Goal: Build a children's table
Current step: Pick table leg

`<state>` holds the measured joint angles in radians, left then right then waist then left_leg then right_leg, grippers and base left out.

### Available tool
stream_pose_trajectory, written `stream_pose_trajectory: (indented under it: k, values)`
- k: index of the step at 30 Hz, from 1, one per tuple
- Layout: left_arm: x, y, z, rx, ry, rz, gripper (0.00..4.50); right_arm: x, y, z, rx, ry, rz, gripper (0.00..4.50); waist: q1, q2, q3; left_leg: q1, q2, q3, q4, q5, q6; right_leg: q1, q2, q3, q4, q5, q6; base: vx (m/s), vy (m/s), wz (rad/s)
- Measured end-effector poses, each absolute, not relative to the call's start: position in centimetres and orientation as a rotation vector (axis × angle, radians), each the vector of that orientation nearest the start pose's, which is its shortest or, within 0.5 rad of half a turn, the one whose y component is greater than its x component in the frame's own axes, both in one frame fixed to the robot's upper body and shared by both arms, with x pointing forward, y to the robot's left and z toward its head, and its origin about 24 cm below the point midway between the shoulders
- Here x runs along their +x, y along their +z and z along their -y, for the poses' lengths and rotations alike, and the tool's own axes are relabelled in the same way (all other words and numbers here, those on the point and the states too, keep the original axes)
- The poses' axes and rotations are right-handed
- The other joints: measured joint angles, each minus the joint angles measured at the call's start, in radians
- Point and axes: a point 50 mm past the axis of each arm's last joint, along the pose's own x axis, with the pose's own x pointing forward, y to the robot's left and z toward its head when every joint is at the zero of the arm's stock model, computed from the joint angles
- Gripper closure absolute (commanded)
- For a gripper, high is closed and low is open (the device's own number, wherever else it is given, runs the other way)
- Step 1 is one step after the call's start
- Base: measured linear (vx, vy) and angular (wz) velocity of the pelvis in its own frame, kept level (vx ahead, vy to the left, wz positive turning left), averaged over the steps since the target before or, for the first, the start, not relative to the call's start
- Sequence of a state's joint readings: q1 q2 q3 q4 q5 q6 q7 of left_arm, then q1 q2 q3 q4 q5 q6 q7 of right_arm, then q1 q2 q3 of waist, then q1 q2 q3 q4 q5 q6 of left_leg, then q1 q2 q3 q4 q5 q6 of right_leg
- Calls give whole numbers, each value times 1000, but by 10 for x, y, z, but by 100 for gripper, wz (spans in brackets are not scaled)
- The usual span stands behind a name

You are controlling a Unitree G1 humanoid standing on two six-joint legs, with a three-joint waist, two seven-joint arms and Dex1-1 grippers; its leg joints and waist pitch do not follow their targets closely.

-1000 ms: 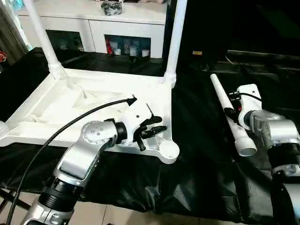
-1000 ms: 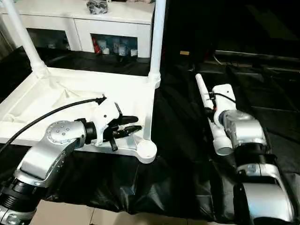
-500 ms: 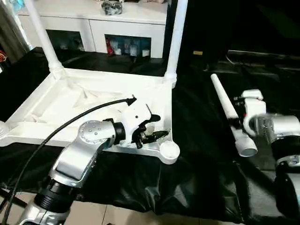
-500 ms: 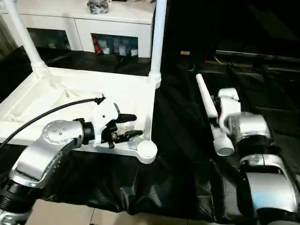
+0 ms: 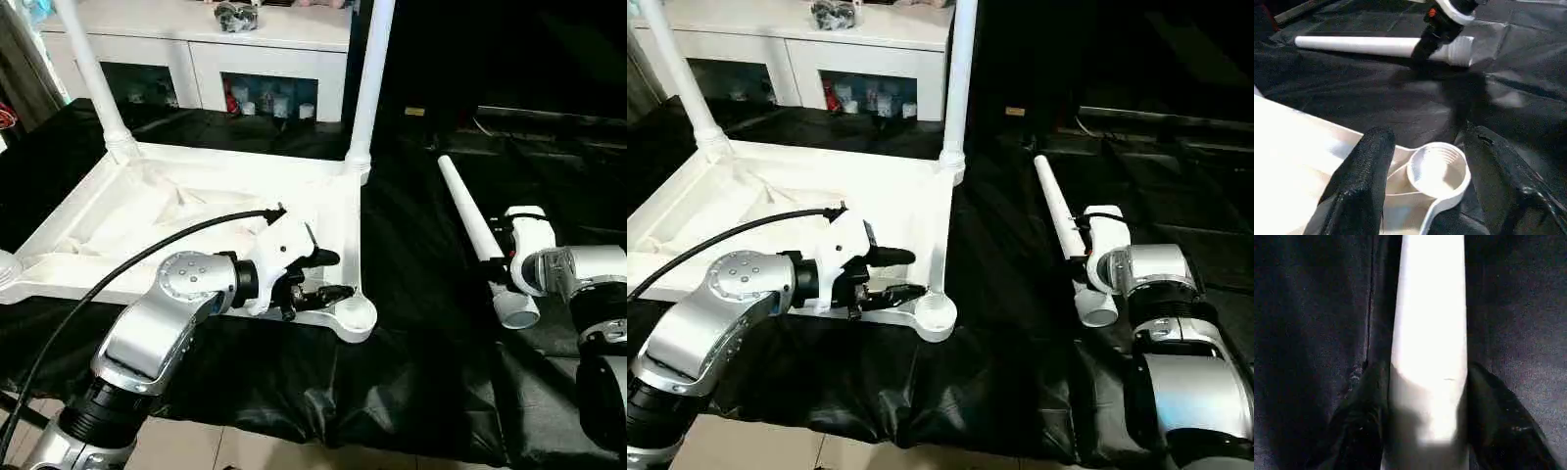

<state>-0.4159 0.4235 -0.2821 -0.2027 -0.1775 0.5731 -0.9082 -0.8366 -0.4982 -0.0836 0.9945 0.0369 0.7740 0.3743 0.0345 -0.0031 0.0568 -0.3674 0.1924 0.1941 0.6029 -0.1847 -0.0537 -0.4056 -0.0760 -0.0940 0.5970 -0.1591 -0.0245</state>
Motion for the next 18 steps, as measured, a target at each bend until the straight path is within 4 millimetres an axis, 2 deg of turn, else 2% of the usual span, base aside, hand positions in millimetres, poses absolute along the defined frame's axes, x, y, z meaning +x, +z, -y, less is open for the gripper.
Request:
stream_pose_trajectory:
  k: [11, 15, 18]
  values:
    - [277, 124, -102, 328, -1175, -199, 181, 346, 60, 280, 33, -43, -843, 265, 0, 0, 0, 0, 0, 0, 0, 0, 0, 0, 0, 0, 0, 0, 0, 0, 0, 0]
    - [281, 130, -99, 279, -1150, -151, 181, 351, 65, 283, 134, -25, -699, 265, 1, 2, 1, -1, 0, 0, 1, 0, 0, 0, 0, 0, 0, 0, 0, 0, 0, 0]
    - [293, 147, -92, 197, -1083, -57, 181, 362, 87, 274, 274, 82, -463, 265, -2, 4, 1, -1, 0, 0, 0, 0, 0, -1, 0, 0, 1, 1, -1, 0, 0, 0]
